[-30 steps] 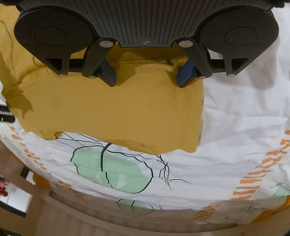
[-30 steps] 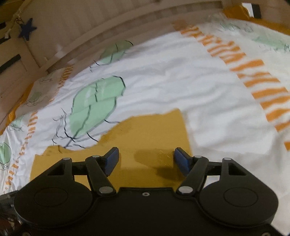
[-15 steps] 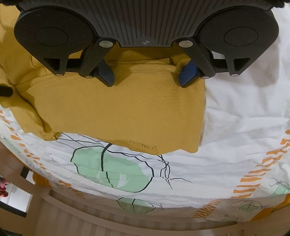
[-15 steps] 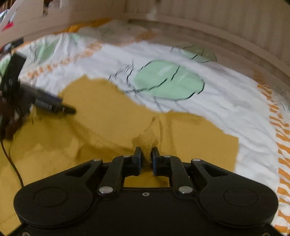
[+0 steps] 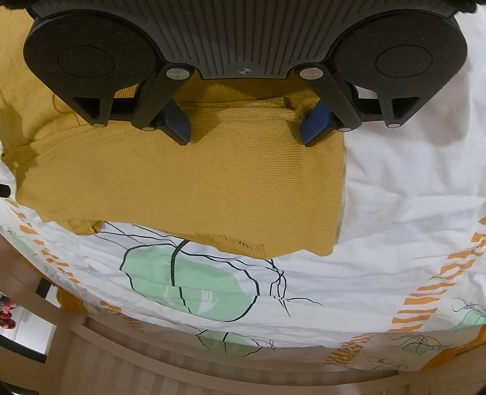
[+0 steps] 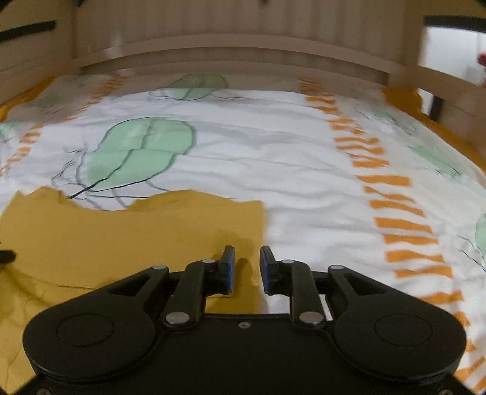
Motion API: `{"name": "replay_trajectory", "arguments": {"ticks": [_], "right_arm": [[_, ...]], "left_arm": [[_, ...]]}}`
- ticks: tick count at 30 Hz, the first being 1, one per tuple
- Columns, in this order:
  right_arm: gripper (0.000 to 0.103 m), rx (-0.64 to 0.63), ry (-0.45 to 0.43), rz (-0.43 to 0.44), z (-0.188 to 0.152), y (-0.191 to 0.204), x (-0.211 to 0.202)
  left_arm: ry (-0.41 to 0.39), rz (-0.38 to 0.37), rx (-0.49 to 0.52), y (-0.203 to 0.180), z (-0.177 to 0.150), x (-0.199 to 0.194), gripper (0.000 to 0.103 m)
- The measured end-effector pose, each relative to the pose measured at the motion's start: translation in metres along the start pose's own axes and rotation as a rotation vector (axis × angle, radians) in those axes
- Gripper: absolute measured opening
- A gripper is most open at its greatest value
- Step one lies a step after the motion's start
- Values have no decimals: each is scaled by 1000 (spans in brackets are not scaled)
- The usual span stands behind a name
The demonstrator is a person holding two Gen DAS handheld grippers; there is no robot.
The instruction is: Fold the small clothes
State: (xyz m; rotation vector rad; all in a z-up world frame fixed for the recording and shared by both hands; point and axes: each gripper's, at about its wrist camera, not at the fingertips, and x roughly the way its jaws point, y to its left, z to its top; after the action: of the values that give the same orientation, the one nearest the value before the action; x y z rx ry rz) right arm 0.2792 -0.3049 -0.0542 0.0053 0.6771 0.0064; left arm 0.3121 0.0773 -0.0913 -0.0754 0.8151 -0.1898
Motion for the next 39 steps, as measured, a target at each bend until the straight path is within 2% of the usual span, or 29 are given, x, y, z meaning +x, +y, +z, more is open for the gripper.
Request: {"name": "replay_trajectory", "arguments": {"ticks": [2, 5, 6, 8, 11, 13, 14, 17, 20, 22, 23, 26, 30, 31, 32, 35, 37, 39], "right_arm": [[40, 23, 3, 16, 0, -5, -1], [42, 58, 4, 81, 0, -9, 2], [48, 80, 8, 112, 0, -10, 6], [54, 134, 23, 166, 1, -14, 15], [54, 192, 41, 232, 2, -15, 25], [38, 204, 50, 259, 4, -12, 29], [20, 166, 30, 260, 5, -6, 27], [19, -46, -38, 289, 7, 24, 12], [19, -291, -57, 325, -2, 59, -1], [19, -373, -47, 318, -8, 72, -3], [19, -373, -39, 312, -9, 73, -1], [19, -252, -31, 260, -4, 53, 9], [30, -18, 45, 95, 3, 9, 32], [31, 12, 57, 80, 3, 4, 33], [36, 38, 66, 66, 2, -3, 33], [45, 68, 60, 66, -1, -12, 21], [48, 78, 57, 84, -4, -13, 10], [57, 92, 52, 107, -6, -13, 2]], "left_arm": [[0, 0, -1, 0, 0, 0, 80], [0, 0, 0, 0, 0, 0, 80], [0, 0, 0, 0, 0, 0, 80], [1, 0, 1, 0, 0, 0, 80], [1, 0, 2, 0, 0, 0, 80], [1, 0, 2, 0, 1, 0, 80], [1, 0, 1, 0, 1, 0, 80], [0, 1, 2, 0, 1, 0, 80], [0, 1, 2, 0, 1, 0, 80], [0, 0, 2, 0, 1, 0, 80], [1, 0, 2, 0, 1, 0, 80], [0, 1, 2, 0, 1, 0, 80], [-2, 1, 3, 0, 1, 0, 80], [-2, 1, 3, 0, 1, 0, 80], [-2, 1, 2, 0, 2, 0, 80], [0, -1, 2, 0, 2, -1, 82], [7, -20, 3, 0, 3, 0, 91], [26, -31, 20, -2, 6, 0, 92]]}}
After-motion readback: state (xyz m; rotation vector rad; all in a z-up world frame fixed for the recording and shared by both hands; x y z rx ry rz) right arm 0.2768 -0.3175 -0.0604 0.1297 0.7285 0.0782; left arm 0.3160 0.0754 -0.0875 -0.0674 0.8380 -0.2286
